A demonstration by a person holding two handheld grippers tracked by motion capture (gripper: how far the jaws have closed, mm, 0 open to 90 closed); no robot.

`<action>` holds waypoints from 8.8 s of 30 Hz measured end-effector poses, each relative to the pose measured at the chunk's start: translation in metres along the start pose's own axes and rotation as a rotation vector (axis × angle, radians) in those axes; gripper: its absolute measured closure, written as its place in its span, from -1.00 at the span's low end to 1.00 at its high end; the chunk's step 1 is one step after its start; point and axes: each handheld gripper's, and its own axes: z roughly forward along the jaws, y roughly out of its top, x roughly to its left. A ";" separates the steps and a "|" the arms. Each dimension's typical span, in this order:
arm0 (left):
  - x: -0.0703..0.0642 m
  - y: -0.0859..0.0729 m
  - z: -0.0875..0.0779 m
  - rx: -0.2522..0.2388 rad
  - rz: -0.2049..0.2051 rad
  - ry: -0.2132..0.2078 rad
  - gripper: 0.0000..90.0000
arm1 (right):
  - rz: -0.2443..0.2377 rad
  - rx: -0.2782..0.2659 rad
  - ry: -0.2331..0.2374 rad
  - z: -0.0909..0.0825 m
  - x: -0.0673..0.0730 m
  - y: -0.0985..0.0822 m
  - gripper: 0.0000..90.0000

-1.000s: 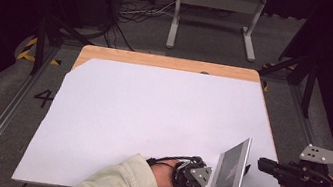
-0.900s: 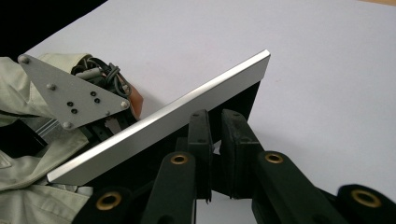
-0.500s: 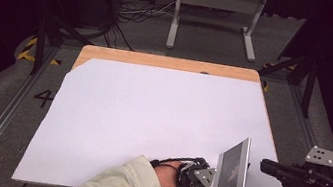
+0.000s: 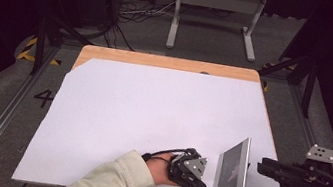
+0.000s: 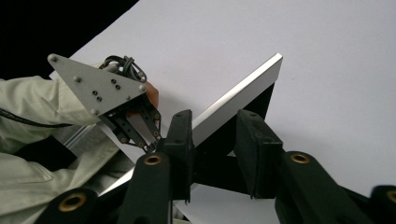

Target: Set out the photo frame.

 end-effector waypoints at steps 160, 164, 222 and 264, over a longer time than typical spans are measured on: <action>-0.011 -0.109 -0.103 -0.051 -0.301 0.297 0.69 | -0.047 0.374 -0.151 0.102 0.034 0.095 0.86; -0.015 -0.117 -0.110 -0.069 -0.343 0.322 0.69 | -0.098 0.388 -0.134 0.110 0.037 0.105 0.86; -0.041 -0.168 -0.158 -0.187 -0.594 0.575 0.53 | -0.699 0.571 0.201 0.202 0.049 0.164 0.86; -0.033 -0.163 -0.152 -0.182 -0.576 0.547 0.53 | -0.793 0.503 0.249 0.220 0.021 0.160 0.30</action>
